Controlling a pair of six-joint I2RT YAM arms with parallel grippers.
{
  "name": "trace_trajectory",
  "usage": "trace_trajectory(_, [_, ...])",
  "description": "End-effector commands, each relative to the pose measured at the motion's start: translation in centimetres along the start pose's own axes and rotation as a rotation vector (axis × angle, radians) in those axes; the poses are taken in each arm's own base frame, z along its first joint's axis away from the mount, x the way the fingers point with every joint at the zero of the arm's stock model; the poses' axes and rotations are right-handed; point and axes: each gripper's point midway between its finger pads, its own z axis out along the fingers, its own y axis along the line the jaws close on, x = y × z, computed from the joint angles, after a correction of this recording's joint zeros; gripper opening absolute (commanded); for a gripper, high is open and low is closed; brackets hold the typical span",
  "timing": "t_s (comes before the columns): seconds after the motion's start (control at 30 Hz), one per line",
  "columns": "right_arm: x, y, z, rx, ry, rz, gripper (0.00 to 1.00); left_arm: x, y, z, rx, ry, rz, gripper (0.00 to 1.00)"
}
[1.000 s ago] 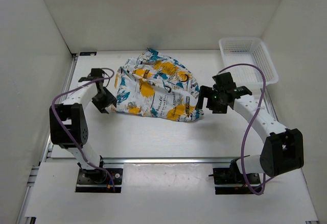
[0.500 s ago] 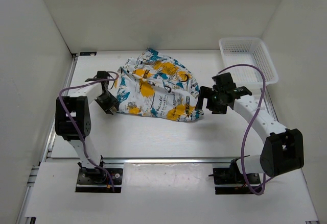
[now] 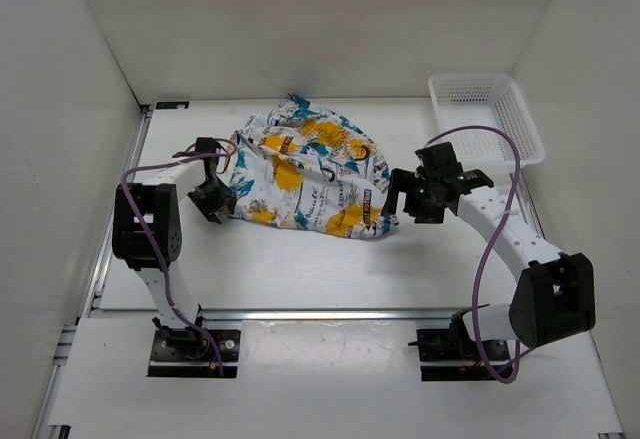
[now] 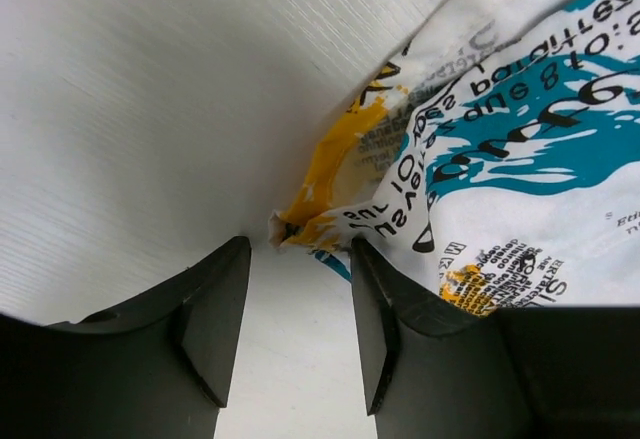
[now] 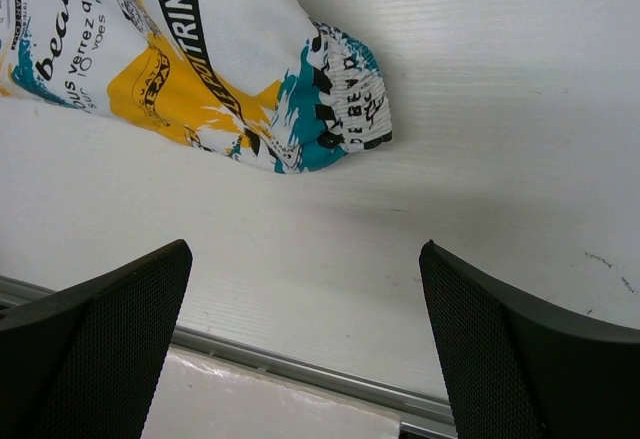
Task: Fold and stack the shorts
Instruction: Flatten the shorts out
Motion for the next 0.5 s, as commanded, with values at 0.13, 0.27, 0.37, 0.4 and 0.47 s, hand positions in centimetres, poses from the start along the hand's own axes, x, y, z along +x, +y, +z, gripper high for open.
trace_trajectory(0.13, [-0.3, 0.6, -0.6, -0.035, -0.031, -0.015, 0.99, -2.4, -0.6, -2.7, 0.041, -0.130, 0.004, 0.34])
trace_trajectory(0.27, [-0.1, 0.6, -0.6, -0.035, -0.031, -0.015, 0.99, -2.2, -0.7, -4.8, 0.093, -0.149, -0.033, 0.38])
trace_trajectory(0.37, [-0.1, 0.6, -0.6, -0.035, -0.031, -0.015, 0.99, -2.0, -0.7, -5.2, 0.100, -0.143, -0.032, 0.62])
trace_trajectory(0.4, [-0.1, 0.6, -0.6, -0.035, -0.031, -0.015, 0.99, -1.9, -0.7, -4.7, 0.090, -0.133, -0.030, 0.66])
trace_trajectory(0.47, [-0.1, 0.6, -0.6, -0.035, -0.031, -0.015, 0.99, -1.6, -0.5, -3.9, 0.070, -0.114, -0.015, 0.70])
